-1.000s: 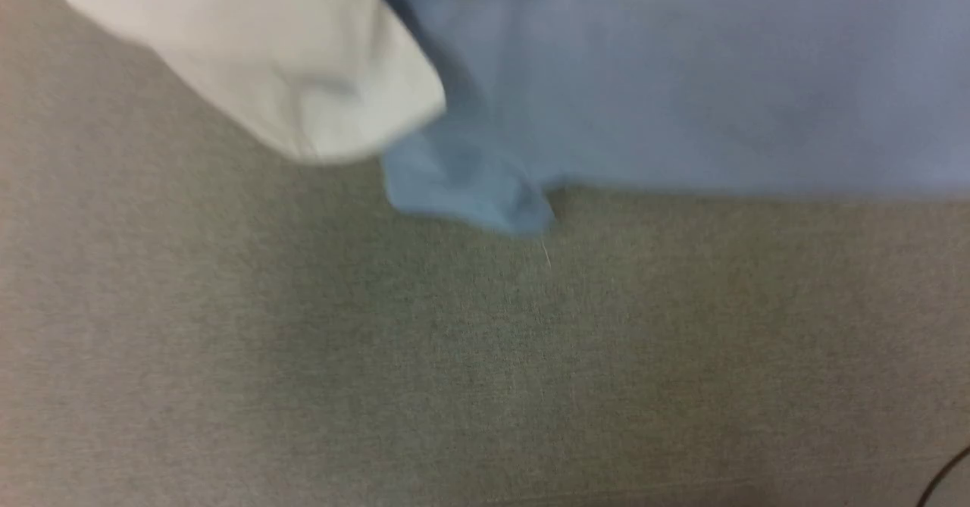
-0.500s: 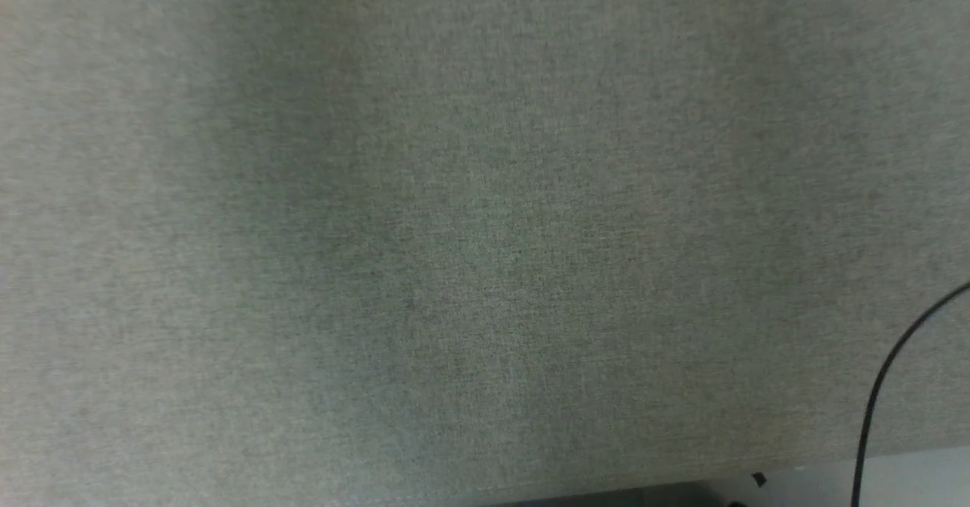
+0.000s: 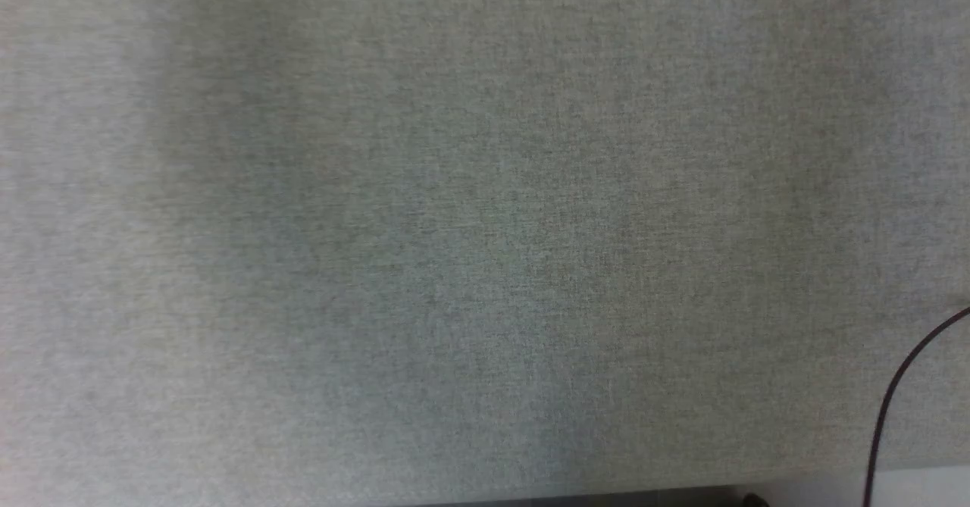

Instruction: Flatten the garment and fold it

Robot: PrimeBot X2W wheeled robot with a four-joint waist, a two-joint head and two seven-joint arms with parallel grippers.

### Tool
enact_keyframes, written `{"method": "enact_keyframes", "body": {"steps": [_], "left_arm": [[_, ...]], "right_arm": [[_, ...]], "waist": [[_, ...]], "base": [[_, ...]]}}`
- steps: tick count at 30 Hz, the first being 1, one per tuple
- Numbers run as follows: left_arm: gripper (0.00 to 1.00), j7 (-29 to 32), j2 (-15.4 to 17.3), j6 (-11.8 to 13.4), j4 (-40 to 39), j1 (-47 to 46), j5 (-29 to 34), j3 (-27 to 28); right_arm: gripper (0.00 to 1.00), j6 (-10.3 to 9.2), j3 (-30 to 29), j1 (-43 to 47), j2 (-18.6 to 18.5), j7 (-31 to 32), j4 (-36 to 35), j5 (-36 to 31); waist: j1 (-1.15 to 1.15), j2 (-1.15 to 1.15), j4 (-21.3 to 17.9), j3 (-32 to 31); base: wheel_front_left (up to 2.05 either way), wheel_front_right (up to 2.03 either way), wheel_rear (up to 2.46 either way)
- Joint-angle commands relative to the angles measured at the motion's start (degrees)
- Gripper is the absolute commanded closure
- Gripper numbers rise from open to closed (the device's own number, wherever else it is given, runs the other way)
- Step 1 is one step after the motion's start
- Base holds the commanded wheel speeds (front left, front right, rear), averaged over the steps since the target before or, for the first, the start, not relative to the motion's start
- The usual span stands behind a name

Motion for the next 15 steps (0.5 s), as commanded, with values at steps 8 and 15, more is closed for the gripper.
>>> {"method": "enact_keyframes", "body": {"steps": [8,15], "left_arm": [[1.00,-0.3,0.0,-0.6,-9.2,34.9,1.9,0.6],[1.00,-0.2,2.7,-1.2,-12.5,59.6,2.0,-3.5]], "right_arm": [[1.00,-0.13,5.9,23.5,0.8,-1.1,-3.9,3.6],[1.00,-0.13,13.0,43.9,-2.1,0.0,-10.6,9.1]], "waist": [[-0.01,0.01,2.1,-14.1],[-0.01,0.01,2.4,-25.5]], "base": [[0.00,0.00,0.00],[0.00,0.00,0.00]]}}
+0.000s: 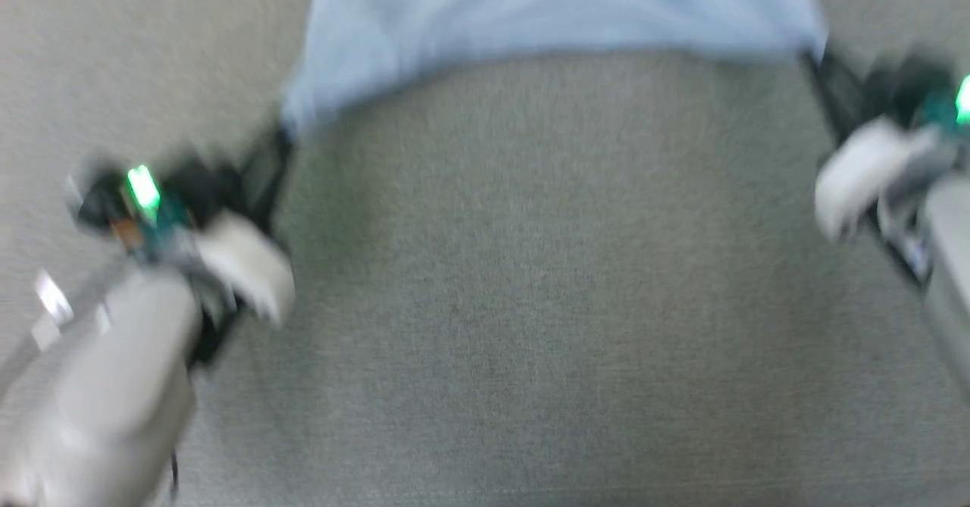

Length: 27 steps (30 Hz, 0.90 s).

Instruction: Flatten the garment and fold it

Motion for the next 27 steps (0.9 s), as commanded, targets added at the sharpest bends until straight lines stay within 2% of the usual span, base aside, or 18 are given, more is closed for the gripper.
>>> {"method": "enact_keyframes", "body": {"steps": [1,7,13,20,23,27], "left_arm": [[1.00,0.2,0.8,-0.3,-1.0,3.7,-0.5,-0.9],[1.00,3.6,3.9,-0.4,-5.4,15.9,-1.9,-4.0],[1.00,6.8,5.8,0.7,-12.6,26.7,-6.7,-4.3],[1.00,11.2,8.7,1.7,-21.9,37.7,-9.6,-7.1],[1.00,12.2,9.0,1.8,-24.3,41.5,-10.5,-8.8],[1.00,12.6,7.9,1.9,-26.7,45.0,-12.5,-10.3]], "right_arm": [[1.00,-0.12,0.8,3.2,-1.2,0.9,-1.5,1.4],[1.00,-0.12,2.0,14.9,-5.2,6.9,-6.1,6.2],[1.00,-0.12,1.6,26.3,-8.8,15.0,-9.9,11.1],[1.00,-0.12,-1.5,38.6,-12.8,22.9,-17.7,16.5],[1.00,-0.12,-3.0,44.0,-13.5,27.0,-21.0,18.2],[1.00,-0.12,-4.9,49.9,-14.6,32.9,-24.3,19.0]], "waist": [[0.02,0.01,0.7,-10.9],[0.02,0.01,1.4,-17.5],[0.02,0.01,2.4,-23.7],[0.02,0.01,3.2,-26.5],[0.02,0.01,3.3,-27.4],[0.02,0.01,3.0,-27.5]], "base": [[0.00,0.00,0.00],[0.00,0.00,0.00],[0.00,0.00,0.00],[0.00,0.00,0.00],[0.00,0.00,0.00],[0.00,0.00,0.00]]}}
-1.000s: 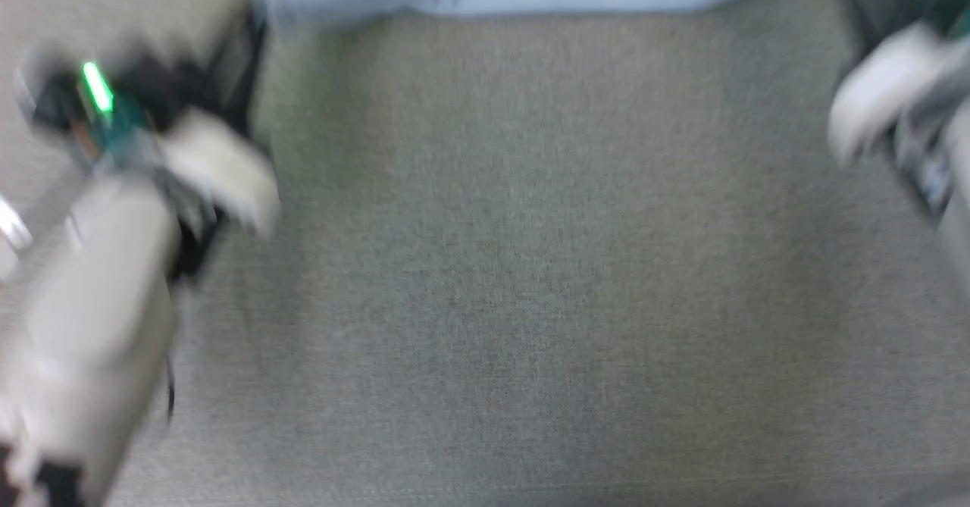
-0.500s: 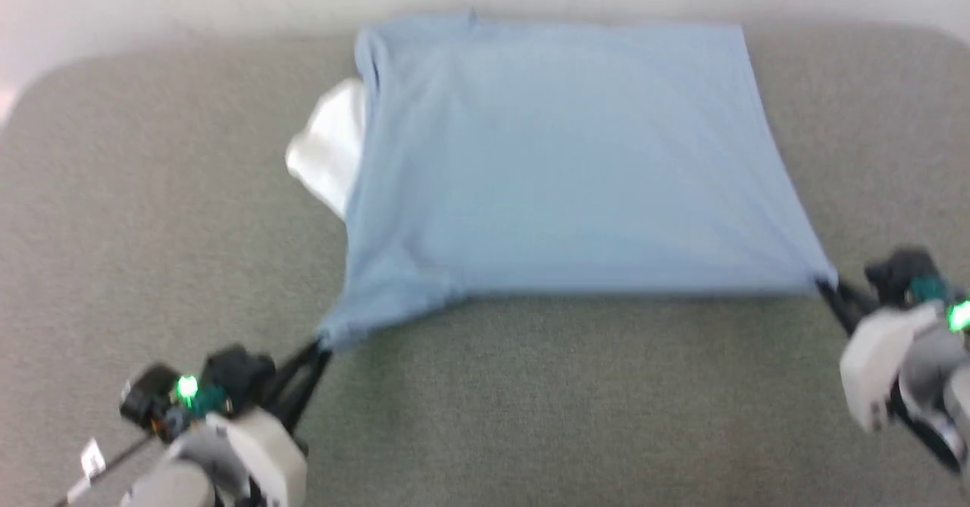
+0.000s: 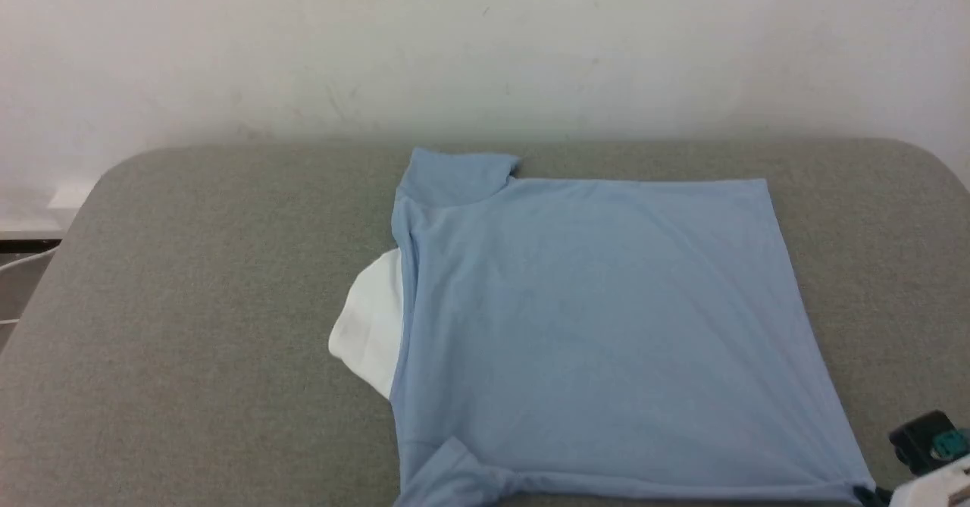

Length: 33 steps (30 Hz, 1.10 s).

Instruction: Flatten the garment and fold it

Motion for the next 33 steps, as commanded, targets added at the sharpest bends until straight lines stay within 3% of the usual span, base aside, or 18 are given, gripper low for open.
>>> {"method": "enact_keyframes", "body": {"steps": [1,10,16,24,33], "left_arm": [[1.00,0.1,-0.4,0.6,-0.5,0.9,-0.2,-0.6],[1.00,-6.7,-3.3,0.7,1.6,-2.7,4.1,-0.7],[1.00,-12.1,-5.2,2.5,1.6,-8.0,8.8,2.7],[1.00,-12.8,-9.0,4.8,-0.6,-14.6,12.1,10.6],[1.00,-11.6,-10.1,3.8,7.6,-25.5,12.0,13.9]], "right_arm": [[1.00,-0.12,-1.4,1.7,-0.6,1.1,-1.3,-0.3],[1.00,-0.12,-10.1,4.4,2.3,-1.0,-6.4,-2.8],[1.00,-0.12,-15.4,2.6,4.6,-5.0,-9.8,-4.3],[1.00,-0.12,-19.8,-3.3,8.5,-8.5,-12.8,-5.3],[1.00,-0.12,-20.8,-14.8,10.8,-7.1,-6.9,-8.4]], "waist": [[0.02,-0.01,0.1,-0.1],[0.02,-0.01,-0.4,1.8],[0.02,-0.01,-1.0,4.1],[0.02,-0.01,-2.0,10.6],[0.02,-0.01,-2.7,19.1]], "base": [[0.00,0.00,0.00],[0.00,0.00,0.00],[0.00,0.00,0.00],[0.00,0.00,0.00],[0.00,0.00,0.00]]}}
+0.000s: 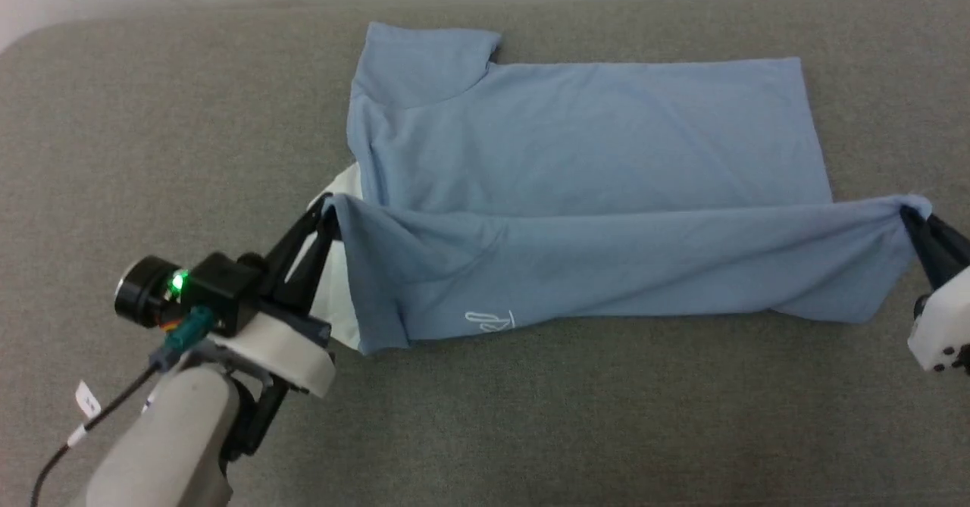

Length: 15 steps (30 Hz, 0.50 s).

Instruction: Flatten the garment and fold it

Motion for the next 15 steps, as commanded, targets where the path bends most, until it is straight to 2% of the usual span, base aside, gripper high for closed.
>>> {"method": "enact_keyframes", "body": {"steps": [1,8,15], "left_arm": [[1.00,0.5,-0.4,-0.4,1.4,-2.2,-0.3,0.3],[1.00,3.4,-2.7,-2.2,11.8,-11.0,-0.4,-0.8],[1.00,3.7,-5.1,-2.9,23.4,-16.2,0.5,-2.5]], "right_arm": [[1.00,-0.12,-0.1,-2.0,0.5,0.4,1.4,-0.9],[1.00,-0.12,1.8,-9.6,1.9,0.4,10.4,-4.8],[1.00,-0.12,7.3,-14.1,2.1,-2.1,18.3,-6.2]], "waist": [[-0.01,0.00,-0.7,5.2],[-0.01,0.00,-0.4,8.9],[-0.01,0.00,0.1,9.8]], "base": [[0.00,0.00,0.00],[0.00,0.00,0.00],[0.00,0.00,0.00]]}}
